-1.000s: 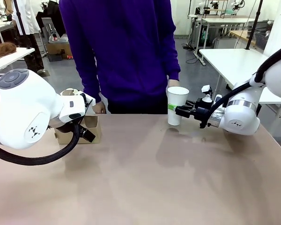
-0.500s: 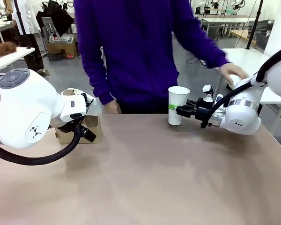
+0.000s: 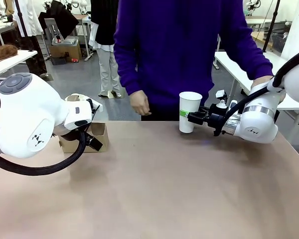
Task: Pour a drink into a cup and package it in a carrier.
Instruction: When a person places the Paper Cup Lid on the 600 ml Paper Cup , lift the 600 ml Paper Cup.
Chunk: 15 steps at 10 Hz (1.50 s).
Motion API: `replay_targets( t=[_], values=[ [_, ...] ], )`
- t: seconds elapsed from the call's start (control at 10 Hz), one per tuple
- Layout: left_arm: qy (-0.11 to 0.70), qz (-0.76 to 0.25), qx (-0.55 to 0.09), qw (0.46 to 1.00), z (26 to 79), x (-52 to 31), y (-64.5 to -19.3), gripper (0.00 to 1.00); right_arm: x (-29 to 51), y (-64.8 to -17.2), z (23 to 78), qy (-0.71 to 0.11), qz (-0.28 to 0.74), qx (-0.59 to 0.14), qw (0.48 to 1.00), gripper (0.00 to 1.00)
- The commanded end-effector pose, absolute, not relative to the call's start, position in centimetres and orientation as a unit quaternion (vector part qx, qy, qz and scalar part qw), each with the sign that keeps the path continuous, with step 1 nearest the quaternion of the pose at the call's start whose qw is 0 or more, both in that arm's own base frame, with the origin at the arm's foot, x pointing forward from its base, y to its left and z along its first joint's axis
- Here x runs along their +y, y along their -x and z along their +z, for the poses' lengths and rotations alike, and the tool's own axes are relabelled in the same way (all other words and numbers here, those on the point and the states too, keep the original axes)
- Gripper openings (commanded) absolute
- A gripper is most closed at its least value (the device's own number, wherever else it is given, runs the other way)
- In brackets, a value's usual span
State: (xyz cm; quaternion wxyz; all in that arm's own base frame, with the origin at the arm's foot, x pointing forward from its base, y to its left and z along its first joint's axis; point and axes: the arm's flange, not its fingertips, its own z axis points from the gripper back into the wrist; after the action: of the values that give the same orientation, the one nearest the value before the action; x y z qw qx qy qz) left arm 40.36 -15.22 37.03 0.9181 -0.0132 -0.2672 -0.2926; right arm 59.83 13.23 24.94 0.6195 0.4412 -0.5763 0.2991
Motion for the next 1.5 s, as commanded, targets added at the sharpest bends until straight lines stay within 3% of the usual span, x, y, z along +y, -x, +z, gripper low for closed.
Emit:
replay_targets(
  t=[0.0, 1.4],
  values=[
    [0.014, -0.292, -0.267, 0.918, 37.06, -15.21, -40.34, 1.00, 13.44, -59.71, 25.38, -0.440, 0.297, -0.581, 0.617, 0.80],
    [0.014, -0.292, -0.267, 0.918, 37.06, -15.21, -40.34, 1.00, 13.44, -59.71, 25.38, -0.440, 0.297, -0.581, 0.617, 0.80]
  ],
)
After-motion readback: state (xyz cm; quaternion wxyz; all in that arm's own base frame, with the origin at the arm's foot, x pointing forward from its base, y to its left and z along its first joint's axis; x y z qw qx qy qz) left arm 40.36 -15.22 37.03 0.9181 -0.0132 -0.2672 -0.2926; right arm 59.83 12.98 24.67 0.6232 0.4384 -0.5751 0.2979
